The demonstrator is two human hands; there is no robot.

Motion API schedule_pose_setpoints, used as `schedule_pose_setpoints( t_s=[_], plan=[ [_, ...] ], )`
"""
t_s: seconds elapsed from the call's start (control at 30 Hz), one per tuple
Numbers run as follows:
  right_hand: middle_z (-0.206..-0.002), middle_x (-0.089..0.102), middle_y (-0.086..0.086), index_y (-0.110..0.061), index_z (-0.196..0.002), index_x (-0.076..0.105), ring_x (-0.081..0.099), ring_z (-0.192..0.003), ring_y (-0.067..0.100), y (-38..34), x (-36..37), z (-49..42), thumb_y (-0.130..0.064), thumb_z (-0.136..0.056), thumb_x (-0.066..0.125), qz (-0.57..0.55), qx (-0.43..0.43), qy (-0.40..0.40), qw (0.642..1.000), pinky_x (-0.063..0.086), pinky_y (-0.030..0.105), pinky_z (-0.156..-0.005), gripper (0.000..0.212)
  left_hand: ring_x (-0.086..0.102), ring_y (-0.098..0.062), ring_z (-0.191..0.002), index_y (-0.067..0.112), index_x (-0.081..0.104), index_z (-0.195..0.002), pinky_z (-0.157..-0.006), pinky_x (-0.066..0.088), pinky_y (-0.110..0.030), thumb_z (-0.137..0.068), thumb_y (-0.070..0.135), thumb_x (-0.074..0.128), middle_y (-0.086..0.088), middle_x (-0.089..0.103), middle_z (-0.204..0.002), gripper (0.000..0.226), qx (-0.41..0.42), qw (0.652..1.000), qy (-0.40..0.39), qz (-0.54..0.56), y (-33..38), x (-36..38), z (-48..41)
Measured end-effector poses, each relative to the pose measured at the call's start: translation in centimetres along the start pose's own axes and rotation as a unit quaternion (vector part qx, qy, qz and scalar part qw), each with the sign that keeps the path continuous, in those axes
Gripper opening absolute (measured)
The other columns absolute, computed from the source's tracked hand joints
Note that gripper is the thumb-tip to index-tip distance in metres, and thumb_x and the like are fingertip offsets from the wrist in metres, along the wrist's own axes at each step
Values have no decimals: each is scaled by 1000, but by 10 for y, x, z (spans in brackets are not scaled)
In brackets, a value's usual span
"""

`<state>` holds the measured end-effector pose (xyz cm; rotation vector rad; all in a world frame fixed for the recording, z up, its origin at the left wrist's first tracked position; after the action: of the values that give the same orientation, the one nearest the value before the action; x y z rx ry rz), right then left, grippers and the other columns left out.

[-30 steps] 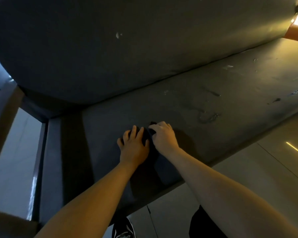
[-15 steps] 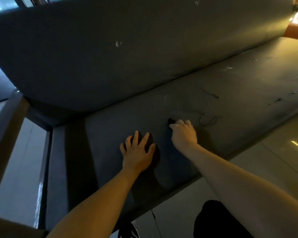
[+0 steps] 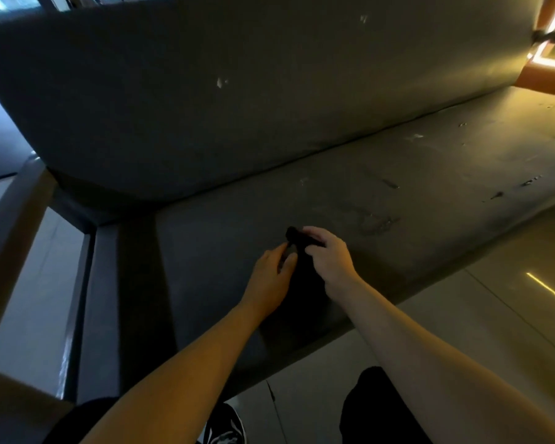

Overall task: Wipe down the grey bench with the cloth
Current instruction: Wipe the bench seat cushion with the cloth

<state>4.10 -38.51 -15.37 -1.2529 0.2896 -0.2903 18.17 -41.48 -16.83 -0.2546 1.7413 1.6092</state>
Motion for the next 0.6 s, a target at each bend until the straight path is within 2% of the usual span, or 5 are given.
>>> schedule_pose_setpoints(
  t_s=[0.1, 0.2, 0.37, 0.5, 0.6],
  plan=[
    [-124, 64, 2, -34, -125, 66, 64, -109, 24, -3, 10, 14, -16, -104, 52, -226, 76, 1, 971, 56, 47, -92, 31, 65, -11, -106, 28, 59, -129, -88, 53, -30, -105, 49, 42, 3, 66, -121, 36, -59, 973, -24, 224, 22, 6, 8],
    [-121, 62, 5, -34, -123, 67, 62, -109, 29, -13, 18, 25, -21, -107, 45, -320, 110, -3, 941, 55, 48, -80, 30, 68, -13, -107, 26, 58, -131, -93, 57, -36, -101, 47, 52, 3, 69, -118, 37, -82, 939, -16, 333, 32, 2, 16],
    [-133, 55, 1, -39, -113, 63, 55, -121, 28, -20, 29, 32, -7, -104, 42, -277, 99, -7, 956, 48, 55, -105, 39, 69, -18, -106, 24, 60, -125, -90, 58, -36, -101, 37, 58, -3, 70, -117, 28, -145, 931, 17, 335, 30, -10, 23],
    [-131, 53, 3, -36, -128, 54, 56, -111, 27, -23, 38, 35, 5, -96, 45, -130, 74, 2, 989, 57, 50, -93, 52, 65, -17, -88, 17, 66, -104, -67, 52, -29, -102, 32, 54, -5, 67, -99, 19, -201, 930, 98, 290, 27, -42, 20],
    [-123, 56, 2, -36, -121, 57, 59, -104, 25, -32, 31, 33, 6, -96, 47, -109, 72, 22, 991, 59, 47, -87, 50, 65, -19, -87, 18, 68, -98, -73, 56, -33, -101, 34, 57, -5, 67, -97, 20, -214, 917, 132, 310, 30, -57, 13]
  ],
)
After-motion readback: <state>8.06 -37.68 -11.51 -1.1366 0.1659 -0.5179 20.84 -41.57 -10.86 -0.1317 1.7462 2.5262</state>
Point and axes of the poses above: each hand's wrist, its own z-axis away from the middle knuckle, its own x-axis out of the palm, y = z × x, the point moved 7 cm from there along -z, towards the middle knuckle
